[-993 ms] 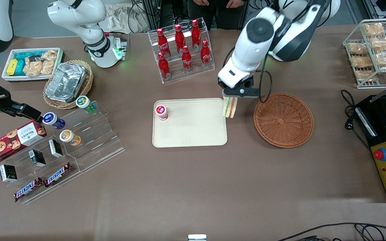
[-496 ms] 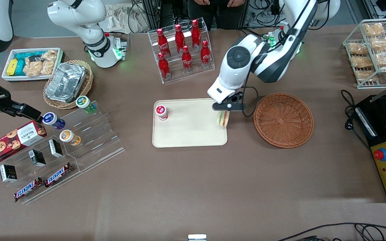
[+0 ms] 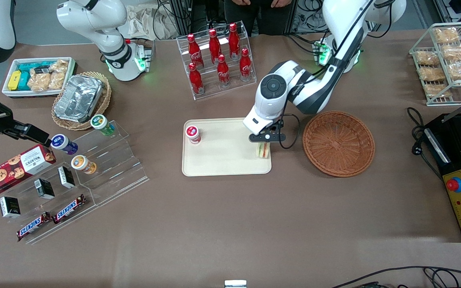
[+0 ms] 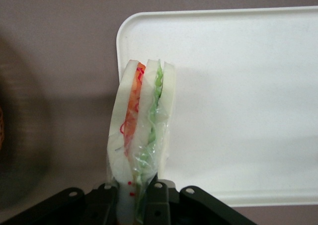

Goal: Place sandwich from basket to tray
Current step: 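Lower the sandwich onto the tray and open the left gripper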

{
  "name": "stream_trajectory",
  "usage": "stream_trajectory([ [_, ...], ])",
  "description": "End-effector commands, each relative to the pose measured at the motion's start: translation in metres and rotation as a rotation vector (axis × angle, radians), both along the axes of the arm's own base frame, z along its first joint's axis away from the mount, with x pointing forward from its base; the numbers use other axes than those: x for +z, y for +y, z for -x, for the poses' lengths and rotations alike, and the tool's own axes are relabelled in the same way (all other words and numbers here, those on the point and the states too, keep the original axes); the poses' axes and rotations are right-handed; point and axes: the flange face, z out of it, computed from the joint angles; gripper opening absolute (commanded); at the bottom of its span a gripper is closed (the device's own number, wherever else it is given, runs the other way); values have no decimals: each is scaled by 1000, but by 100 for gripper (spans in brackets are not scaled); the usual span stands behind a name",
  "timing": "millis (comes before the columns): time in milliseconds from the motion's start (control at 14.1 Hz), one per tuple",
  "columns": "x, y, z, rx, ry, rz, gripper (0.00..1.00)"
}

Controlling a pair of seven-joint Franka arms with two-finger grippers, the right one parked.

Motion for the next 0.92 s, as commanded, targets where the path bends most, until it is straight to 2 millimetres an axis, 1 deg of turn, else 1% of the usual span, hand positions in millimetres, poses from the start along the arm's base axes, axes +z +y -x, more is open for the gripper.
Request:
stream_trajectory([
  [0,-15,-9,-3,28,-31,-5,0],
  [71,-22,-11,-3,32,-29,0,0],
  [213,-27,-28,11,12,-34,11,0],
  [284,-32,-25,9,19,-34,8,0],
  [355,-37,-27,10,17,-32,9,0],
  [496,-41,-29,12,13,-32,7,0],
  [567,-42,-28,11,10,-32,5,16],
  [638,-45,-27,10,-11,-47,-4,72],
  [709,-47,-27,10,-40,-70,-19,99],
  [851,-46,-27,9,-49,-82,-26,99],
])
